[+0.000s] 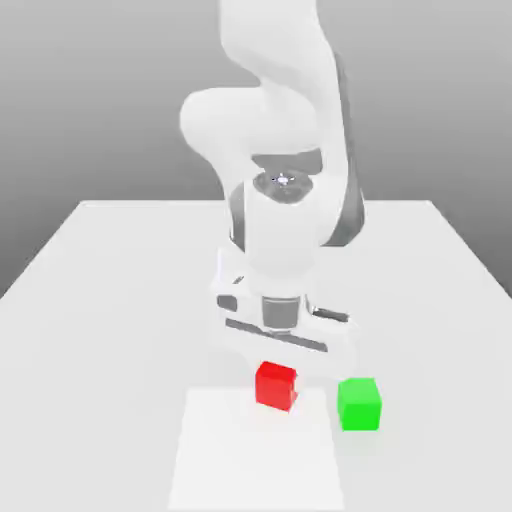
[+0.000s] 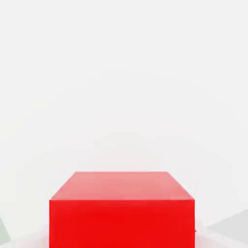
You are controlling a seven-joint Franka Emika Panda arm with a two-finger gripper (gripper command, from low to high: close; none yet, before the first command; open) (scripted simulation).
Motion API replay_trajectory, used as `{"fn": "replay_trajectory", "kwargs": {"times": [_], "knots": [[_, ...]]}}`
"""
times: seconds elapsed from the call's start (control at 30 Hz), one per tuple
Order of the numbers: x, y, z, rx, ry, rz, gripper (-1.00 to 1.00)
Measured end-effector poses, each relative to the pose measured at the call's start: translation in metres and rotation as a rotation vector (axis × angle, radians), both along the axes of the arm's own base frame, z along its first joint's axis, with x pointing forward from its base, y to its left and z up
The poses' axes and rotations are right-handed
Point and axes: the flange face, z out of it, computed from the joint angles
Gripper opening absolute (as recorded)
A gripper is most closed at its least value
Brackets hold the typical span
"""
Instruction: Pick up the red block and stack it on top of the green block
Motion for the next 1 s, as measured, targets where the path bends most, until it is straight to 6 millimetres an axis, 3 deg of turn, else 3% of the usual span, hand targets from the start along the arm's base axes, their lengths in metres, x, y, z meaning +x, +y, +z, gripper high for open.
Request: {"fn": "replay_trajectory", "kwargs": {"times": [0.17, 0.63, 0.73, 0.87, 0.9, 1.0], "knots": [[0.001, 0.009, 0.031, 0.000, -0.001, 0.083, -1.00], [0.013, 0.102, 0.063, 0.000, 0.000, 0.842, -1.00], [0.015, 0.111, 0.050, -0.003, 0.001, 0.909, -1.00], [0.015, 0.112, 0.015, -0.003, 0.001, 0.917, -1.00], [0.014, 0.112, 0.006, -0.002, 0.001, 0.919, 1.00], [0.014, 0.112, 0.006, -0.002, 0.001, 0.919, 1.00]]}}
